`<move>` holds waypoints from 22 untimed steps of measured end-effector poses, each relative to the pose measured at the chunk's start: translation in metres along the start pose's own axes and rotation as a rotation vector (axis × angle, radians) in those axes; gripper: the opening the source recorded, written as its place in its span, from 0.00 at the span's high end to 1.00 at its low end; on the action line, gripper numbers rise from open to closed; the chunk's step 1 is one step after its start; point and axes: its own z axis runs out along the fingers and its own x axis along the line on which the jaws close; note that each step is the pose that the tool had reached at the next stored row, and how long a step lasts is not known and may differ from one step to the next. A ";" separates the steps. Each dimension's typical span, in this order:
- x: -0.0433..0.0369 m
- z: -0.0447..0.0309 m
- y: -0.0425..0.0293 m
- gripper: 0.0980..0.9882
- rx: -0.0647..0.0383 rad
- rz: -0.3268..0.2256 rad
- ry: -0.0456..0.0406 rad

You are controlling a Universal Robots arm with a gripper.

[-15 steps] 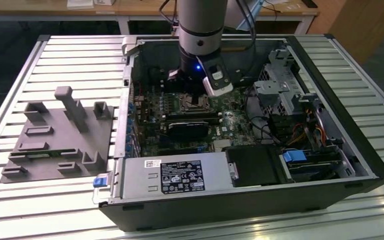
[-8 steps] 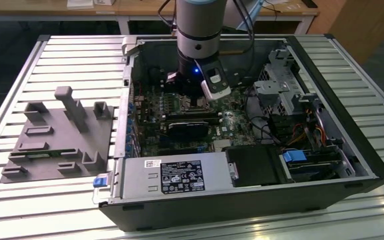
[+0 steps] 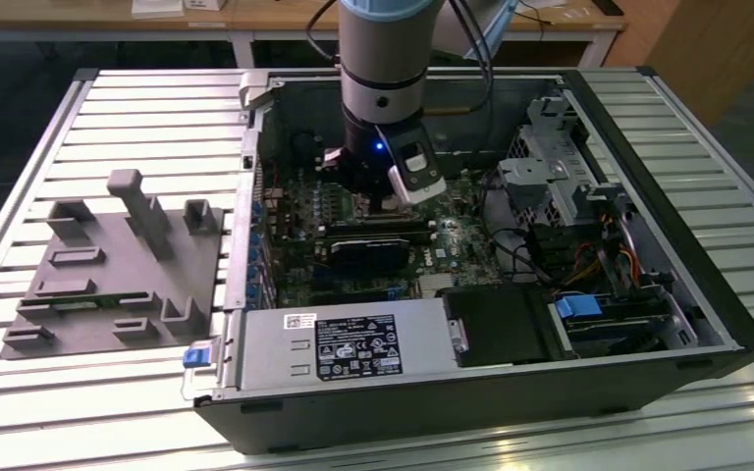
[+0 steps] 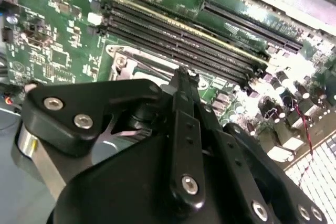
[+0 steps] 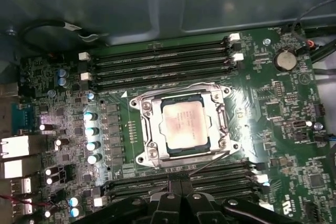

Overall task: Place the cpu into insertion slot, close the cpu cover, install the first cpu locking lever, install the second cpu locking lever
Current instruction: 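Install the second cpu locking lever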

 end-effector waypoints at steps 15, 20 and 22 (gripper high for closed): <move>0.0042 0.0039 -0.0063 1.00 -0.027 0.001 0.0043; 0.0076 0.0062 -0.0092 1.00 -0.033 0.001 0.0053; 0.0074 0.0062 -0.0107 1.00 -0.034 0.001 0.0055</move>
